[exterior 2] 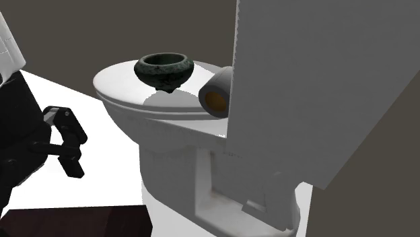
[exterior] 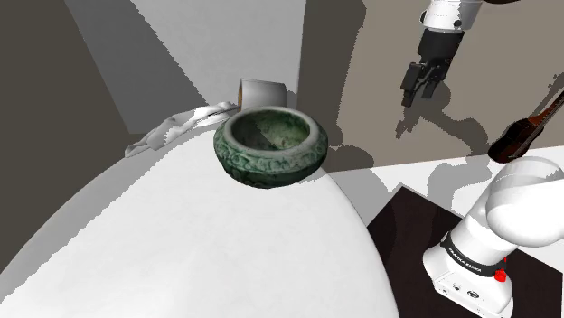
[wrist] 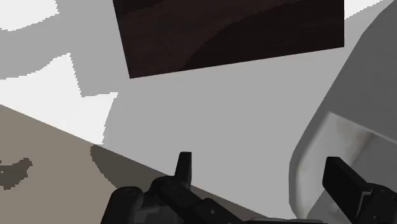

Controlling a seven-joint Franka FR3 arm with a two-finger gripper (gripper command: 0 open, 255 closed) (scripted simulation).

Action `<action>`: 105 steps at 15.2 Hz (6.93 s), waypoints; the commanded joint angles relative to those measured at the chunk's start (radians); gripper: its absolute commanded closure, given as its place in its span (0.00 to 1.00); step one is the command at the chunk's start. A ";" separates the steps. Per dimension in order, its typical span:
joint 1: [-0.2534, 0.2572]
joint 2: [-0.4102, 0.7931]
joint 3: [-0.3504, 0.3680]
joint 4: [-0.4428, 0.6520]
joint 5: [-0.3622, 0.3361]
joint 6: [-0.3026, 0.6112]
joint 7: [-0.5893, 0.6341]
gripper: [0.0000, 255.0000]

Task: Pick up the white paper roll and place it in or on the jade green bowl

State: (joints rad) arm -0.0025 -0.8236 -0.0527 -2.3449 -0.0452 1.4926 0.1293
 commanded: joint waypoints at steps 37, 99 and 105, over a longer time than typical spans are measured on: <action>1.693 -0.388 -1.016 -0.292 0.807 1.776 -1.418 0.00; 1.339 -0.044 -0.380 -0.140 0.892 1.597 -0.878 1.00; 1.317 -0.011 -0.182 -0.188 0.945 1.711 -0.767 1.00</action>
State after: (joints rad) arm 1.3110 -0.8436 -0.2706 -2.5234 0.8872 3.1733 -0.6570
